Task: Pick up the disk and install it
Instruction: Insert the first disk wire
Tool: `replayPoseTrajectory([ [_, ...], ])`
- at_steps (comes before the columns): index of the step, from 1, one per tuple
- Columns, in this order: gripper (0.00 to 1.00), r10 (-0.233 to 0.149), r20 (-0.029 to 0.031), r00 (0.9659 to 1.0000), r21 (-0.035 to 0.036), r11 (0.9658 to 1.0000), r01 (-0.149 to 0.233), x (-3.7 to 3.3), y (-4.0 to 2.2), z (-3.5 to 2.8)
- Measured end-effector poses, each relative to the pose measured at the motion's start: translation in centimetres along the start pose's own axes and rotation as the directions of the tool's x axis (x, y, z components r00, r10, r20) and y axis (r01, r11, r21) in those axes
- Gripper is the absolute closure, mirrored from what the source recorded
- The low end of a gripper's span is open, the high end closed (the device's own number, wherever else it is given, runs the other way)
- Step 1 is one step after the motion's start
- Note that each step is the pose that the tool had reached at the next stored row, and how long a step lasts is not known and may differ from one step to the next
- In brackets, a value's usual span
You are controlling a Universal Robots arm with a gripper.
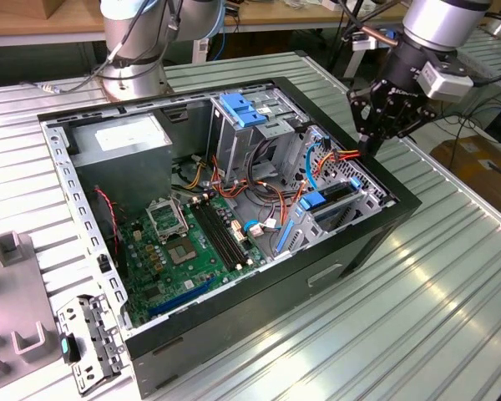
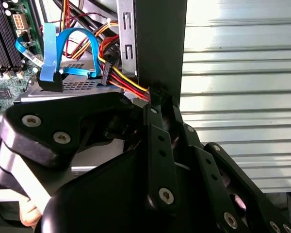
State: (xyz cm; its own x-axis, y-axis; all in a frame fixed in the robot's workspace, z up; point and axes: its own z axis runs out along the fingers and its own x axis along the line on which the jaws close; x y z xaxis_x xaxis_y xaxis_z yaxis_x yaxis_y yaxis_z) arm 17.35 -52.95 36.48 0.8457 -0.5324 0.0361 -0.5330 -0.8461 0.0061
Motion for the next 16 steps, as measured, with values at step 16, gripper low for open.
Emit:
replayPoseTrajectory([
  [16, 0.83, 0.0, -0.0051, 1.0, 0.003, 1.0, 0.0, -0.13, 0.11, -0.7],
])
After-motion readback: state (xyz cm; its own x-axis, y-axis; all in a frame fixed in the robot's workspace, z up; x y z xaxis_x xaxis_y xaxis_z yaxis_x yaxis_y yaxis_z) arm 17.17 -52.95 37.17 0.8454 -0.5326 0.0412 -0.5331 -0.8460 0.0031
